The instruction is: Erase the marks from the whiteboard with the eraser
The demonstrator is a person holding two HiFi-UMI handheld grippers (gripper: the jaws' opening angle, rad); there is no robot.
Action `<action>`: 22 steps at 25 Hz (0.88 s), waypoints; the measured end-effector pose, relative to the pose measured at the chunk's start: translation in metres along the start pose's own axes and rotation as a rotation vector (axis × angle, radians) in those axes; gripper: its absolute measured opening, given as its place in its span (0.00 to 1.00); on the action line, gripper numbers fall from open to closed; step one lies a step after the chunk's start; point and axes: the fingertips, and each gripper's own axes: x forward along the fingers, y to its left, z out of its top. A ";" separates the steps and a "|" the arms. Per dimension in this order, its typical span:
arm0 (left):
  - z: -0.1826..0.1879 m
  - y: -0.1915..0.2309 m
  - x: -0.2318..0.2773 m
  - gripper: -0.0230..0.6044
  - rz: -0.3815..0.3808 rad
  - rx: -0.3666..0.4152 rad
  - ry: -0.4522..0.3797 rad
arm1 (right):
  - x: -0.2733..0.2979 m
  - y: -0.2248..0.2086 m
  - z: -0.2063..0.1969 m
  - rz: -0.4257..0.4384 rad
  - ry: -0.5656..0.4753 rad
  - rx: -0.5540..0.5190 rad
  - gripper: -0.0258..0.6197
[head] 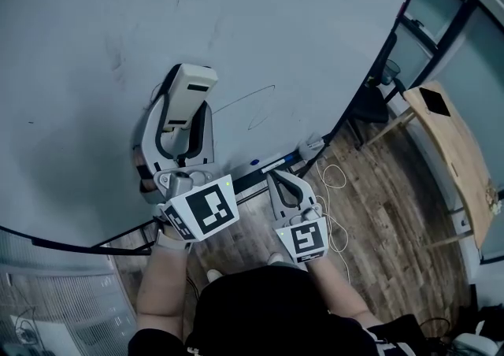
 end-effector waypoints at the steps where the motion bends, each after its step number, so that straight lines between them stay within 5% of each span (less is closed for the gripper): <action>1: 0.001 -0.004 0.001 0.45 -0.008 0.003 -0.002 | -0.001 -0.002 -0.002 -0.006 0.004 0.011 0.08; 22: -0.071 -0.050 -0.038 0.46 -0.116 0.017 0.077 | 0.001 0.045 -0.022 0.067 0.053 0.063 0.08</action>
